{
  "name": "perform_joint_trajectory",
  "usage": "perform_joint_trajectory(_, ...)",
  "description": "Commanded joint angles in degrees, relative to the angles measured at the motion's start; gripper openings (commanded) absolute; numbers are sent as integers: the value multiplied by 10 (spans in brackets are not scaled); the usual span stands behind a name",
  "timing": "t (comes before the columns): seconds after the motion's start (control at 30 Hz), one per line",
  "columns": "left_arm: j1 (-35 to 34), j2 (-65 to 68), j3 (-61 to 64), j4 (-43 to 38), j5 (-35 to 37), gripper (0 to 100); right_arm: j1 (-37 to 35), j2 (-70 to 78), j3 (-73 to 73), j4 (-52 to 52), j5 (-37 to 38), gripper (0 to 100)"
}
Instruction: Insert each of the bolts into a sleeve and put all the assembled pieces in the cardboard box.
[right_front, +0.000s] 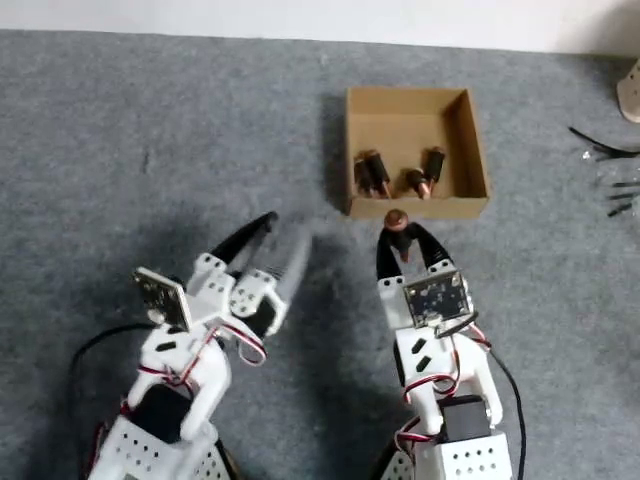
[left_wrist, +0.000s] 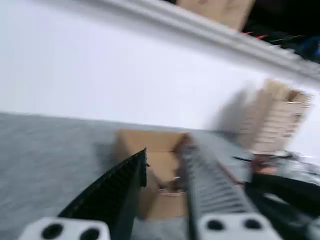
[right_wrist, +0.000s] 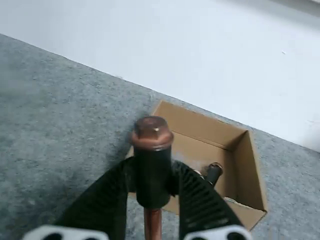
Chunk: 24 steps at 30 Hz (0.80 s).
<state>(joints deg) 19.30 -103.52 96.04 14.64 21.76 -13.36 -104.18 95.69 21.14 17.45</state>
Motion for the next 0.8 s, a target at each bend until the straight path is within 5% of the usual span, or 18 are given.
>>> perform_joint_trajectory(0.0, -49, -7, 11, 27, -2, 35, 9, -12, 72, -8, -1, 5)
perform_joint_trajectory(0.3, -110, -7, 6, 139, -6, 27, 28, -10, 72, -6, -13, 5)
perform_joint_trajectory(0.43, -118, -7, 6, 165, -104, 25, 71, -10, 72, -6, -69, 5)
perform_joint_trajectory(0.67, -126, -7, -19, 218, -121, 27, 89, -10, 71, 16, -77, 5)
perform_joint_trajectory(0.77, -145, -6, -25, 236, -186, 27, 89, -10, 71, 20, -77, 5)
